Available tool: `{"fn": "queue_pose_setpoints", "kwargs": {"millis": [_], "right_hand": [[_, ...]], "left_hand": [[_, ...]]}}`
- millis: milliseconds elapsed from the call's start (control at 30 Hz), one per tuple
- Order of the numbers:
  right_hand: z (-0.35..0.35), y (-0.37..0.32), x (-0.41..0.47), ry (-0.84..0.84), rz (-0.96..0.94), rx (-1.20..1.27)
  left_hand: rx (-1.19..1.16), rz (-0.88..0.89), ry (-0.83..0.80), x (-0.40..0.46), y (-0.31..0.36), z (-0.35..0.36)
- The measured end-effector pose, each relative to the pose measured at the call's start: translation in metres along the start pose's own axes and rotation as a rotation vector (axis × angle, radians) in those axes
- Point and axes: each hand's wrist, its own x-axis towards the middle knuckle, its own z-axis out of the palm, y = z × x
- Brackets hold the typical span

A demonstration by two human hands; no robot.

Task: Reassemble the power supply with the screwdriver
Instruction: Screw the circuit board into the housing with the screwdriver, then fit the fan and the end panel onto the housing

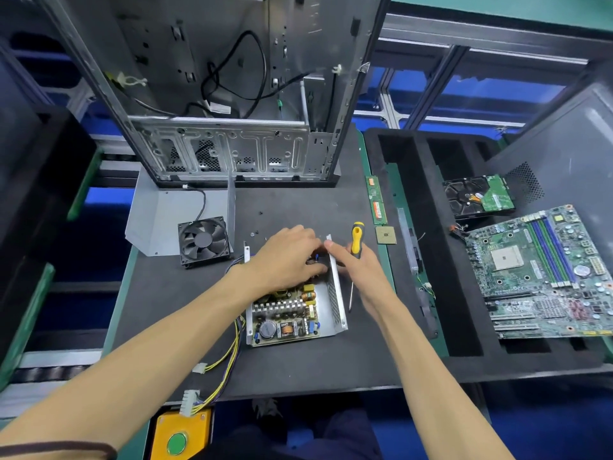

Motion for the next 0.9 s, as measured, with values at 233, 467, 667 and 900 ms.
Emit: {"fn": "queue_pose_setpoints", "kwargs": {"millis": [233, 467, 667, 900], "right_hand": [[0.011, 0.016, 0.001, 0.055, 0.004, -0.030], [0.022, 0.015, 0.003, 0.142, 0.134, 0.045], [0.017, 0.018, 0.008, 0.231, 0.178, 0.284], [0.009, 0.027, 0.003, 0.208, 0.136, 0.387]], "left_hand": [[-0.050, -0.017, 0.005, -0.007, 0.006, 0.009], [0.246, -0.045, 0.052, -0.012, 0.021, 0.007], [0.174, -0.203, -0.013, -0.015, 0.053, 0.006], [-0.072, -0.483, 0.002, -0.005, 0.079, 0.004]]}}
